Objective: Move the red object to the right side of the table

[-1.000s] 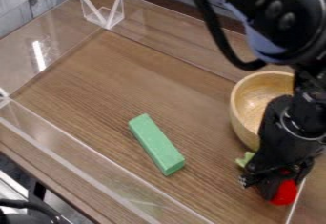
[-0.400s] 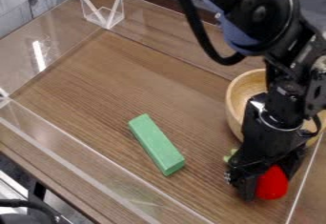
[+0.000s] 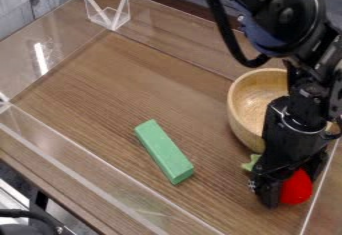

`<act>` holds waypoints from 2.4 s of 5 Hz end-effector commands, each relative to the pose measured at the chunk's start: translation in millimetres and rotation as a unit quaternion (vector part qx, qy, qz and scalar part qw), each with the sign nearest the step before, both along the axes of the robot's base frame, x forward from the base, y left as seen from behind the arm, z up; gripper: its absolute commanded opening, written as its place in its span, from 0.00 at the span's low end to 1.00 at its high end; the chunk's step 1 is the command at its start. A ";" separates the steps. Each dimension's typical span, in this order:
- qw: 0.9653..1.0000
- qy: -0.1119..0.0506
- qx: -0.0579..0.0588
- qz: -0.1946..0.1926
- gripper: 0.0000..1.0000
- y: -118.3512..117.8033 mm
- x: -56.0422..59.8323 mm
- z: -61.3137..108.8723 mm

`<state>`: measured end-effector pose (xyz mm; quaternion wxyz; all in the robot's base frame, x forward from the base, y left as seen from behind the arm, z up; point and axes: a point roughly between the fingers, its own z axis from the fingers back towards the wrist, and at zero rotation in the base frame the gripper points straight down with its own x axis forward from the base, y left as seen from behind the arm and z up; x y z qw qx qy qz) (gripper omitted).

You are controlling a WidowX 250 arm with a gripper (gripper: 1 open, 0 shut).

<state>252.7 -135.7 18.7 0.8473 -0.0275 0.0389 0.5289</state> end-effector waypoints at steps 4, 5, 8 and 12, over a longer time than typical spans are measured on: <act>0.997 -0.046 -0.050 -0.030 1.00 10.2 30.8 95.9; 0.996 -0.051 -0.071 -0.033 1.00 13.2 39.7 115.4; 0.986 -0.084 -0.112 -0.087 1.00 52.2 66.3 155.5; 0.984 -0.088 -0.098 -0.119 0.00 13.6 60.0 145.2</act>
